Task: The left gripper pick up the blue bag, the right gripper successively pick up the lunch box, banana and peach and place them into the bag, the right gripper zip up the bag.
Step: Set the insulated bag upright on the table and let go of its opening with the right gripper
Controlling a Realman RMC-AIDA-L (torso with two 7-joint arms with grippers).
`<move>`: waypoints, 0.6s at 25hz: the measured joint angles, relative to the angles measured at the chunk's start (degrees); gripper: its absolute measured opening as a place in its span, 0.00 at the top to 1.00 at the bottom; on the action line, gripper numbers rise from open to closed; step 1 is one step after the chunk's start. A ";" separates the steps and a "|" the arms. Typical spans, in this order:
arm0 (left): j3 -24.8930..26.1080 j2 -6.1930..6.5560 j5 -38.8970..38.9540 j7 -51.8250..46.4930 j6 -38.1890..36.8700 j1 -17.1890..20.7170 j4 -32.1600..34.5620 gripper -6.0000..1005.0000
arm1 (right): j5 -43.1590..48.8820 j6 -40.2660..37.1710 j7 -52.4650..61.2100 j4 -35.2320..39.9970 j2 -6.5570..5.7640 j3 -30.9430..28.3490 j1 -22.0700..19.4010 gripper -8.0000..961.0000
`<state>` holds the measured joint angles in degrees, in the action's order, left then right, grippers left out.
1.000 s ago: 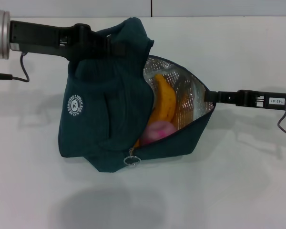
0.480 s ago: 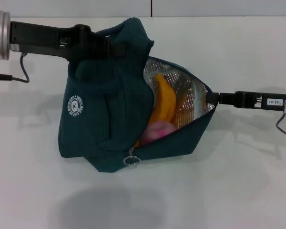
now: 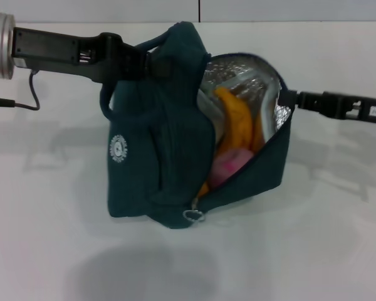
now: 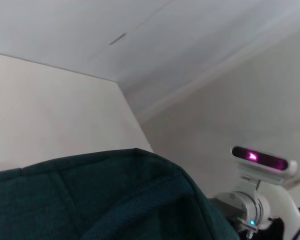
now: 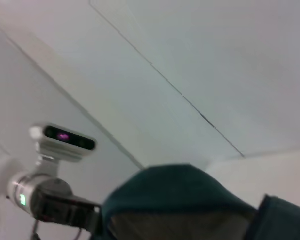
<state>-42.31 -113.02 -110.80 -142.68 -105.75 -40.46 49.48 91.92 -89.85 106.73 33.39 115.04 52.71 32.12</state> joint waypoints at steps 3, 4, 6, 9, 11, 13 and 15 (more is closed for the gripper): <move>-0.33 0.02 1.85 -0.22 -1.34 -0.12 0.00 0.96 | -2.77 -2.47 -0.04 4.10 0.04 -0.08 -1.87 0.97; -0.44 0.03 2.41 -0.29 -1.66 -0.14 0.00 0.96 | -3.57 -3.20 -0.04 4.94 -0.05 -0.08 -2.30 0.97; -0.50 0.04 3.27 -0.35 -2.20 -0.23 0.00 0.96 | -6.04 -5.38 -0.01 7.45 -0.55 -0.12 -3.61 0.97; -0.57 -0.14 3.90 -0.37 -2.62 -0.37 -0.10 0.96 | -9.71 -8.76 0.07 10.69 -1.35 -0.13 -5.42 0.97; -0.64 -0.60 4.03 -0.24 -2.82 -0.79 -1.30 0.96 | -11.87 -11.08 0.21 12.63 -1.82 -0.24 -6.50 0.97; -0.67 -0.77 4.03 0.00 -2.83 -1.05 -2.30 0.96 | -13.18 -13.30 0.31 14.11 -2.03 -0.96 -7.22 0.96; -0.67 -0.95 4.04 0.90 -2.63 -1.49 -4.40 0.96 | -13.52 -14.66 0.36 14.58 -2.07 -1.69 -7.45 0.96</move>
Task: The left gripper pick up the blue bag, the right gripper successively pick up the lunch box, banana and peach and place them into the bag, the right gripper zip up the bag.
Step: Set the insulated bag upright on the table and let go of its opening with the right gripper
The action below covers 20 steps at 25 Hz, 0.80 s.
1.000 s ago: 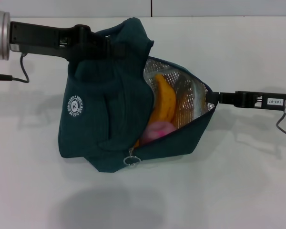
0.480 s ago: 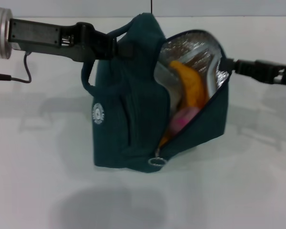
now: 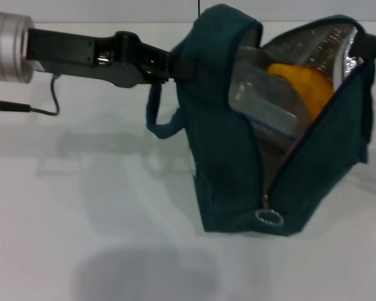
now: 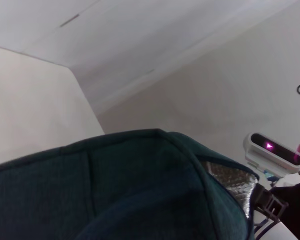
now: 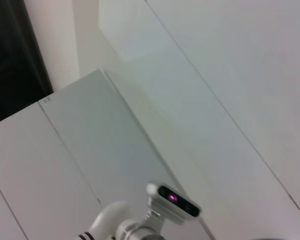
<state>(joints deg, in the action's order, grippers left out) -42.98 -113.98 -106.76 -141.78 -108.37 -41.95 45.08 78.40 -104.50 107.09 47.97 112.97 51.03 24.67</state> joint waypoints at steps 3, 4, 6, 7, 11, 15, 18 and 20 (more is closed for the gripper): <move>-0.09 -0.84 -0.61 1.72 0.96 -0.23 -2.16 0.96 | 0.47 -0.67 -0.03 -0.61 -0.02 -0.55 -0.03 0.96; -0.26 -1.20 -1.09 2.06 1.52 -0.23 -2.29 0.96 | 0.86 -0.52 -0.17 -1.00 -0.02 -0.55 -0.04 0.96; -0.82 -2.07 -2.53 2.75 2.98 -0.10 -2.66 0.96 | 1.89 -0.09 -0.67 -2.00 0.00 -0.53 -0.01 0.95; -1.18 -2.36 -3.19 3.16 3.85 0.02 -3.07 0.96 | 2.36 0.15 -0.92 -2.58 0.05 -0.52 0.08 0.95; -1.86 -2.71 -4.18 5.33 5.63 -0.05 -6.50 0.96 | 3.00 1.35 -1.85 -4.78 0.02 -0.10 0.57 0.95; -1.86 -2.85 -4.16 6.21 5.94 0.22 -7.25 0.96 | 3.24 1.72 -2.17 -5.18 0.07 0.05 0.68 0.94; -1.85 -3.06 -4.20 6.31 6.13 0.58 -7.28 0.96 | 4.23 2.18 -2.22 -5.30 0.32 0.08 0.68 0.94; -1.84 -3.31 -4.21 6.56 6.27 0.78 -7.30 0.96 | 4.67 2.81 -2.37 -5.86 0.44 0.10 0.68 0.94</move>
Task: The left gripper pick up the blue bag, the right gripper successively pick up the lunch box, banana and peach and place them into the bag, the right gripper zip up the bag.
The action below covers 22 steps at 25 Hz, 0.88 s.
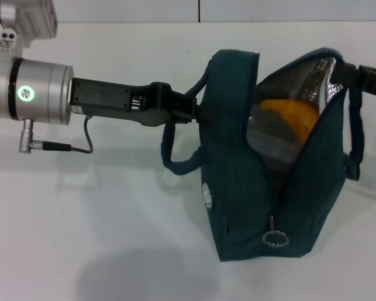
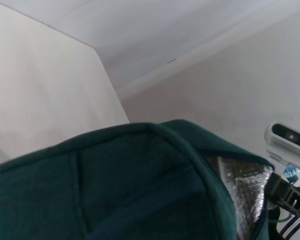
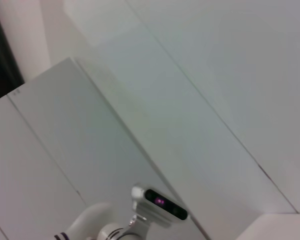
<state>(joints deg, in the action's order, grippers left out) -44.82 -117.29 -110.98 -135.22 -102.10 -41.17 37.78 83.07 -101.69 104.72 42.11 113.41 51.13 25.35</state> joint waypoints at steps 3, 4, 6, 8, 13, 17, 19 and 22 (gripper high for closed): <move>0.00 -0.21 -0.02 0.26 0.72 0.32 -0.02 0.96 | 0.17 0.40 -0.33 -1.27 0.09 0.02 0.07 0.94; 0.00 -0.22 -0.03 0.27 0.88 0.36 -0.04 0.96 | 0.28 0.42 -0.37 -1.46 0.12 0.02 0.08 0.93; 0.00 -0.24 -0.05 0.29 1.14 0.44 -0.09 0.96 | 0.80 0.50 -0.47 -1.55 0.17 0.01 0.07 0.93; 0.00 -0.24 -0.07 0.36 1.19 0.53 -0.12 0.96 | 1.22 0.55 -0.72 -1.58 0.29 0.00 -0.03 0.93; 0.00 -0.23 -0.10 0.97 1.41 0.86 -0.15 0.96 | 1.12 -0.14 -1.27 -1.60 0.52 -0.49 -0.46 0.92; 0.00 -0.21 -0.17 1.11 1.45 1.14 -0.17 0.96 | 0.69 -1.75 -2.84 -1.60 0.52 -0.68 -1.07 0.92; 0.00 -0.21 -0.21 1.11 1.47 1.24 -0.17 0.96 | 0.28 -2.37 -3.94 -1.60 0.52 -0.78 -1.62 0.88; 0.00 -0.21 -0.37 1.17 1.53 1.27 -0.17 0.96 | -0.62 -3.28 -5.30 -1.74 0.50 -1.35 -2.53 0.78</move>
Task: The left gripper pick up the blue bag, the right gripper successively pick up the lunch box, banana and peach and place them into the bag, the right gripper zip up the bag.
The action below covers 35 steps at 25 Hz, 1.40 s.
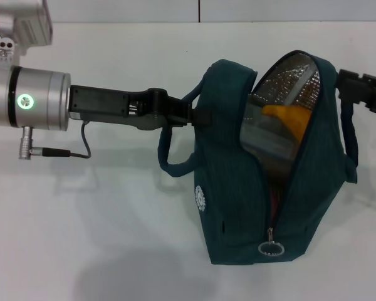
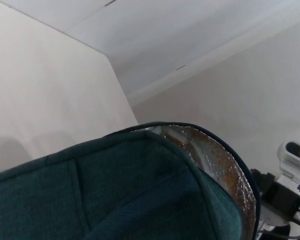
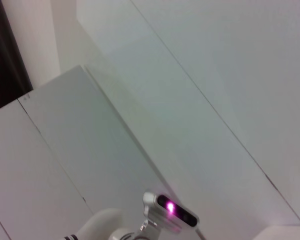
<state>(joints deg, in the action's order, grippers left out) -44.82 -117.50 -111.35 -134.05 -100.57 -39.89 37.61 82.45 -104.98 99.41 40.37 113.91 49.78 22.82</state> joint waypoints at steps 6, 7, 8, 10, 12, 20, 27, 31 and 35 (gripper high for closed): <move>-0.07 0.00 -0.51 0.06 1.06 0.02 -0.38 0.96 | 0.03 -4.84 -4.14 -0.33 -0.01 -1.30 -1.37 0.51; -0.07 0.00 -0.51 0.10 1.34 0.04 -0.56 0.96 | 0.23 -5.64 -5.26 -0.39 -0.01 -1.16 -1.72 0.47; -0.08 -0.01 -0.52 0.15 1.73 0.07 -0.77 0.96 | 0.52 -6.56 -6.59 -0.52 0.03 -0.96 -2.14 0.42; -0.09 -0.05 -0.53 0.32 2.30 0.08 -1.17 0.96 | 1.43 -8.76 -10.61 -1.26 0.31 -0.70 -3.21 0.33; -0.09 -0.10 -0.53 0.56 2.68 0.08 -1.49 0.96 | 3.45 -10.00 -15.41 -3.00 0.68 -0.67 -4.05 0.23; -0.01 -0.50 -0.49 1.19 3.76 0.08 -1.59 0.96 | 9.26 -12.74 -34.82 -14.47 0.97 -0.47 -4.86 0.15; -0.09 -0.53 -0.48 1.23 4.24 0.08 -1.58 0.96 | 13.37 -9.47 -45.49 -21.78 0.99 0.13 -5.75 0.15; -0.09 -0.54 -0.49 1.24 4.26 0.02 -1.58 0.96 | 15.04 -4.01 -48.26 -25.13 1.12 1.06 -5.59 0.15; -0.09 -0.53 -0.52 1.25 4.38 -0.10 -1.58 0.96 | 16.40 -2.08 -52.42 -26.65 1.13 2.48 -5.86 0.15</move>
<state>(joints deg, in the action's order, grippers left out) -44.91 -118.03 -111.87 -132.80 -96.19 -39.99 36.03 98.85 -107.05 47.00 13.72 115.05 52.26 16.95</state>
